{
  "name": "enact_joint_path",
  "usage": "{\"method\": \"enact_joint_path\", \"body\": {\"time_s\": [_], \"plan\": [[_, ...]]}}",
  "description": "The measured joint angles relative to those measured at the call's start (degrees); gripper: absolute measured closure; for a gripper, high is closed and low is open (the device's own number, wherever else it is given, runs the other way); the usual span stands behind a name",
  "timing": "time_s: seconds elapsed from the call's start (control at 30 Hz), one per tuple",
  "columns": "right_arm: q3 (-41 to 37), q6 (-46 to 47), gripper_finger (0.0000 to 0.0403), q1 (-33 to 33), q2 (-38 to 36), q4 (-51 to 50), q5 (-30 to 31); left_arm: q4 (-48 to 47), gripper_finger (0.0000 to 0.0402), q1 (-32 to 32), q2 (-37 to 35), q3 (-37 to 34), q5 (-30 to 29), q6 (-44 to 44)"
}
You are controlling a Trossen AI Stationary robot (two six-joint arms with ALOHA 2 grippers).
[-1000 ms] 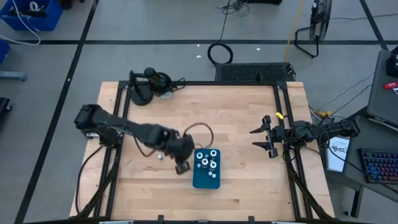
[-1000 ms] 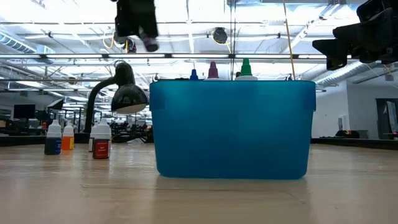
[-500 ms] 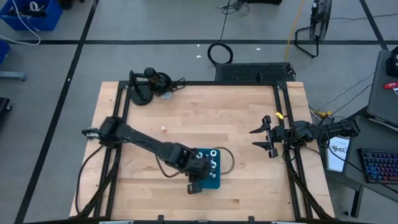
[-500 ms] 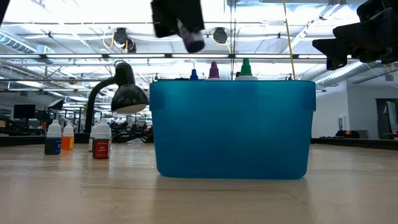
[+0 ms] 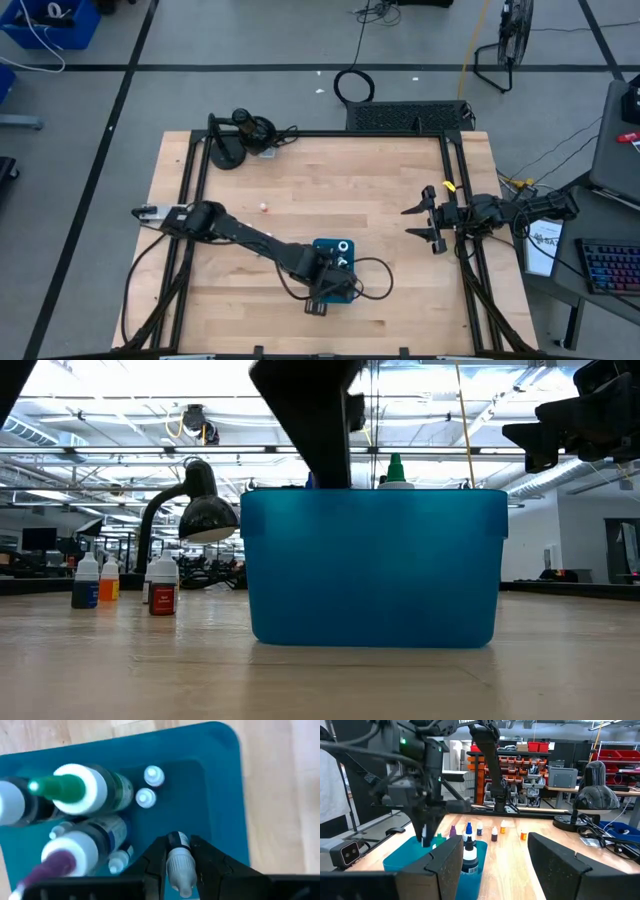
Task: Pick & Place food coloring
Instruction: Put the purple small food coloring bottle into the blue bin, then put the red small food coloring bottle into the blue bin
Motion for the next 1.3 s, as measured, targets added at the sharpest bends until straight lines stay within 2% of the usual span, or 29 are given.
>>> {"method": "enact_joint_path", "body": {"time_s": [0.3,0.4,0.67,0.83,1.07,1.3], "plan": [[0.0,0.0,0.0190,0.0,0.0,0.0,0.0,-0.2,0.0331,0.6,4.2,0.0,0.2,-1.0],[0.0,0.0,0.0190,0.0,0.0,0.0,0.0,-0.6,0.0320,0.5,5.4,0.0,0.0,-1.6],[0.0,0.0,0.0191,0.0,0.0,0.0,0.0,-0.5,0.0320,0.2,6.5,0.2,-0.3,-4.3],[0.0,0.0,0.0191,0.0,0.0,0.0,0.0,0.3,0.0296,0.2,5.8,0.0,-0.8,-7.7],[0.0,0.0,0.0190,0.0,0.0,0.0,0.0,0.7,0.0262,0.2,5.7,0.0,-0.8,-8.2],[0.0,0.0,0.0190,0.0,0.0,0.0,0.0,0.4,0.0256,0.5,5.3,-0.1,-0.7,-8.0]]}}
